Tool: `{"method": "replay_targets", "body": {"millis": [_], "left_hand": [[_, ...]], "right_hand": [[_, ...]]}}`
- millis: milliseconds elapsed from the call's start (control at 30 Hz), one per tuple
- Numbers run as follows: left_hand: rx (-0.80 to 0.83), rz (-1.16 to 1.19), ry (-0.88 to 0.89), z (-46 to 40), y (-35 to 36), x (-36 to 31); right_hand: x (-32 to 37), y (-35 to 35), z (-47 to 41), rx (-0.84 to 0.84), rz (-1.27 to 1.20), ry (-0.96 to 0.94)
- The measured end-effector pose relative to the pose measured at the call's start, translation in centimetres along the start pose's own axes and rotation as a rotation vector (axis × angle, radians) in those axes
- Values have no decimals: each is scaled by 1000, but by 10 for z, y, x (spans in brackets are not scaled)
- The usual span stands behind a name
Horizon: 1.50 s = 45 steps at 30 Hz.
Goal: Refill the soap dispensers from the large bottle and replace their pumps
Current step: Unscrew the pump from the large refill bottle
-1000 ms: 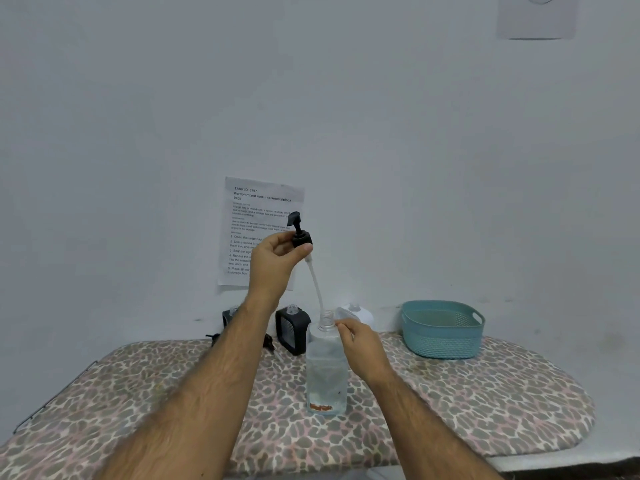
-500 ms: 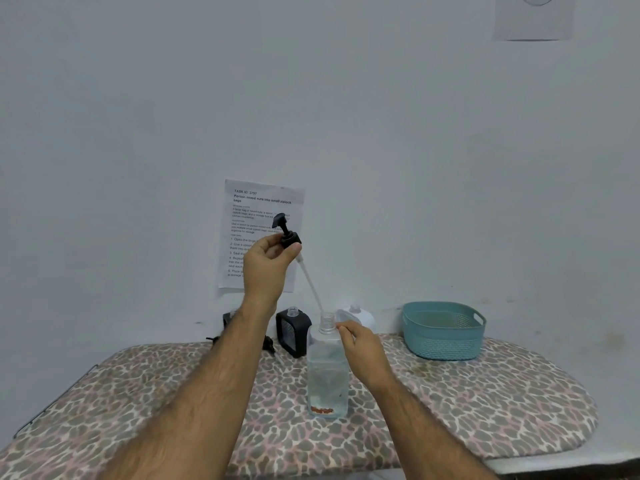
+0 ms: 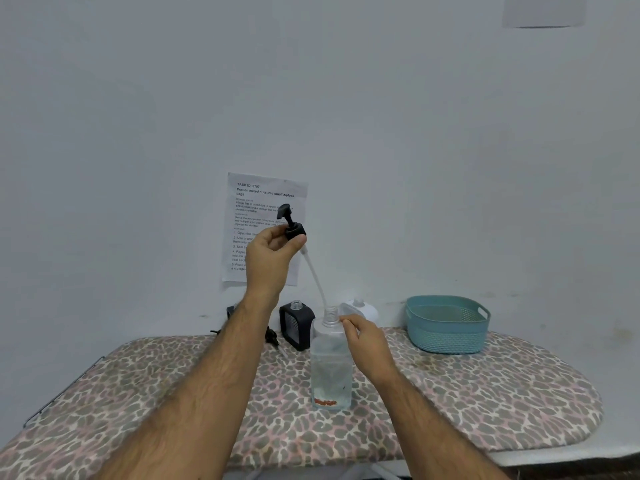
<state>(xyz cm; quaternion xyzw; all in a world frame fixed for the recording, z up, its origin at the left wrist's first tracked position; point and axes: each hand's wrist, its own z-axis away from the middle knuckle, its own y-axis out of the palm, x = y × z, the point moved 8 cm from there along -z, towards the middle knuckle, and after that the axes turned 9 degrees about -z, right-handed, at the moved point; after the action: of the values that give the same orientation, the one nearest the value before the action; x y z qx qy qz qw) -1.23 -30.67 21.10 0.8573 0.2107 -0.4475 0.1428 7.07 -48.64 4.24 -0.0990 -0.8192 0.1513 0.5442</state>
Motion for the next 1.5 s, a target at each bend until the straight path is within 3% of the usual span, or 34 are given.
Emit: {"method": "replay_targets", "body": {"millis": [467, 900, 1067, 1500], "left_hand": [[-143, 79, -78, 0, -53, 4], [-197, -24, -123, 6, -102, 36], [-252, -86, -207, 14, -135, 73], [-263, -296, -512, 35, -171, 166]], "right_hand": [[9, -1, 12, -40, -25, -14], [20, 6, 26, -153, -5, -31], [15, 16, 33, -245, -29, -30], [7, 34, 46, -278, 79, -20]]}}
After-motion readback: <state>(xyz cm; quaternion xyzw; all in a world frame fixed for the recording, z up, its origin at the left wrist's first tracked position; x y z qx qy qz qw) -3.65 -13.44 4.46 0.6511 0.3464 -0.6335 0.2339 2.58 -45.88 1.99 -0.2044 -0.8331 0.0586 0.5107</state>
